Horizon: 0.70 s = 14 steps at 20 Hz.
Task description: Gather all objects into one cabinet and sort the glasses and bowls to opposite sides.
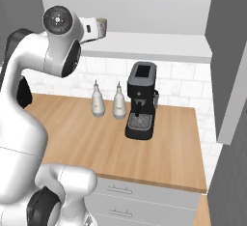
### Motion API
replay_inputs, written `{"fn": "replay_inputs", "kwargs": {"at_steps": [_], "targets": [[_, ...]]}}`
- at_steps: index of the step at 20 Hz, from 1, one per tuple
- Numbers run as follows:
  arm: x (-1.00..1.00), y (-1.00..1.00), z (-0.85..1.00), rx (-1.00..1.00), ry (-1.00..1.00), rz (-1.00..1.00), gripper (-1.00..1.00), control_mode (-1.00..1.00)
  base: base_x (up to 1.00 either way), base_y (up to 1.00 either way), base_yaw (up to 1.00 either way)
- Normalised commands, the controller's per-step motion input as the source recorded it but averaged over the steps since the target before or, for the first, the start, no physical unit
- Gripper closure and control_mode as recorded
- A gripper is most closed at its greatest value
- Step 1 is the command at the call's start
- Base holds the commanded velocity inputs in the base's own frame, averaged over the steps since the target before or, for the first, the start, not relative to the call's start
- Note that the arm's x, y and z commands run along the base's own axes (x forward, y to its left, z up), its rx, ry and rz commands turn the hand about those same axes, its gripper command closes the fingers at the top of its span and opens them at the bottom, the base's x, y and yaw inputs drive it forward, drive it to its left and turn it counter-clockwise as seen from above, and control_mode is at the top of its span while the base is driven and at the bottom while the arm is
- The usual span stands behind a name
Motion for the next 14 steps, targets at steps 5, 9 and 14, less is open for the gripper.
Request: {"fn": "replay_inputs", "kwargs": {"at_steps": [5,9,14], "targets": [[0.35,0.0,0.0,0.0,0.0,0.0,-1.0,-1.0,0.0,0.0,0.0],[0.31,0.0,0.0,0.0,0.0,0.0,-1.0,-1.0,0.0,0.0,0.0],[0.38,0.0,-0.08,0.0,0.0,0.0,-1.0,-1.0,0.0,0.0,0.0]]}}
